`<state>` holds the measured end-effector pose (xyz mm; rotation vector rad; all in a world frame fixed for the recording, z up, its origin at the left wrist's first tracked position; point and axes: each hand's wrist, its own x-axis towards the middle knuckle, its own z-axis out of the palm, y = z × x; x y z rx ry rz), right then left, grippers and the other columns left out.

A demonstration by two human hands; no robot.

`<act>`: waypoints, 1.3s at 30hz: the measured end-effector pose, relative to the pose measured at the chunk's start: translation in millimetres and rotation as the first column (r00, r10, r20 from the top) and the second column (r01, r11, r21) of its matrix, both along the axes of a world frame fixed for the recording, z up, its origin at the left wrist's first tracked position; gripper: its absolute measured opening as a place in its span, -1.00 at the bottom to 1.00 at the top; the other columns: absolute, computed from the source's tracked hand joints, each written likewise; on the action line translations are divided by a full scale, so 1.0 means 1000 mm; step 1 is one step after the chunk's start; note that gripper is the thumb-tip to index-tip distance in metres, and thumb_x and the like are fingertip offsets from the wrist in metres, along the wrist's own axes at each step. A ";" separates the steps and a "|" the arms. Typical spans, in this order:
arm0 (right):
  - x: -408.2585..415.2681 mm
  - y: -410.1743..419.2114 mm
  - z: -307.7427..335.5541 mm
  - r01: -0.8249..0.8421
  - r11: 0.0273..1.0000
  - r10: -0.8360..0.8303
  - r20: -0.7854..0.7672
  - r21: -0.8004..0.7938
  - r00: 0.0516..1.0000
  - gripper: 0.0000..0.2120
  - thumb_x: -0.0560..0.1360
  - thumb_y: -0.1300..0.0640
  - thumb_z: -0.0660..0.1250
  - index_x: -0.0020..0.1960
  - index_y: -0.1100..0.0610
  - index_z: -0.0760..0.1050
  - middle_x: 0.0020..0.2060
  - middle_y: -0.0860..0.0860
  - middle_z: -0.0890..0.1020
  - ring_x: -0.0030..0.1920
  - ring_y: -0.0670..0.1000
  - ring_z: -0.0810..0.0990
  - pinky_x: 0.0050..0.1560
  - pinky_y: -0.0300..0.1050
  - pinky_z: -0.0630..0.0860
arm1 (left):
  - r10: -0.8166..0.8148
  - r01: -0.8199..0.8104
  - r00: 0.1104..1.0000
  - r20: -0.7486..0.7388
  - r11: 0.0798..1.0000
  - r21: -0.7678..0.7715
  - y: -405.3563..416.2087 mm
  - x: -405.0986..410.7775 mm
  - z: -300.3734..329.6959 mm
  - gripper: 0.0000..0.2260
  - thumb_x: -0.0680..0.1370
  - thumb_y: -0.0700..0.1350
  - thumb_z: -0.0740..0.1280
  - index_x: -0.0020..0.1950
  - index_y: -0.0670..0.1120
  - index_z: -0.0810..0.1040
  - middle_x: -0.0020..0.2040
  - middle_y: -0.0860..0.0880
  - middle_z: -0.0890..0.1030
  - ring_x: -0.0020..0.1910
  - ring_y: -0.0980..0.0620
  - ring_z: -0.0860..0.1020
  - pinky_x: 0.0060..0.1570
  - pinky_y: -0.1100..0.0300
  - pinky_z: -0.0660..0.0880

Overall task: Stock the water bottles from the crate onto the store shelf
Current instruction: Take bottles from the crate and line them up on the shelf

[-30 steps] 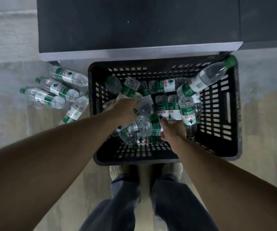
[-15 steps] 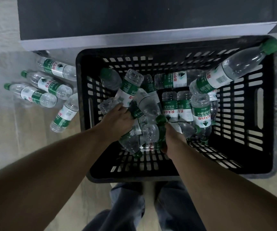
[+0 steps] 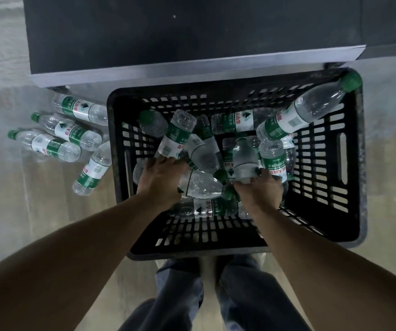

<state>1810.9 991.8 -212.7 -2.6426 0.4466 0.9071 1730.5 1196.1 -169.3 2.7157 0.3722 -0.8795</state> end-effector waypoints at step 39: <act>0.008 0.025 0.146 0.133 0.922 -0.155 0.033 0.364 0.987 -0.47 0.23 -0.05 0.59 0.10 0.07 0.50 -0.07 0.01 0.64 -0.14 -0.03 0.63 -0.30 -0.25 0.53 | 0.796 -0.760 0.603 0.059 0.596 -0.259 -0.015 0.035 0.140 -0.28 0.37 -0.11 0.57 0.45 -0.08 0.31 0.25 -0.12 0.59 -0.30 0.19 0.48 -0.58 0.45 0.35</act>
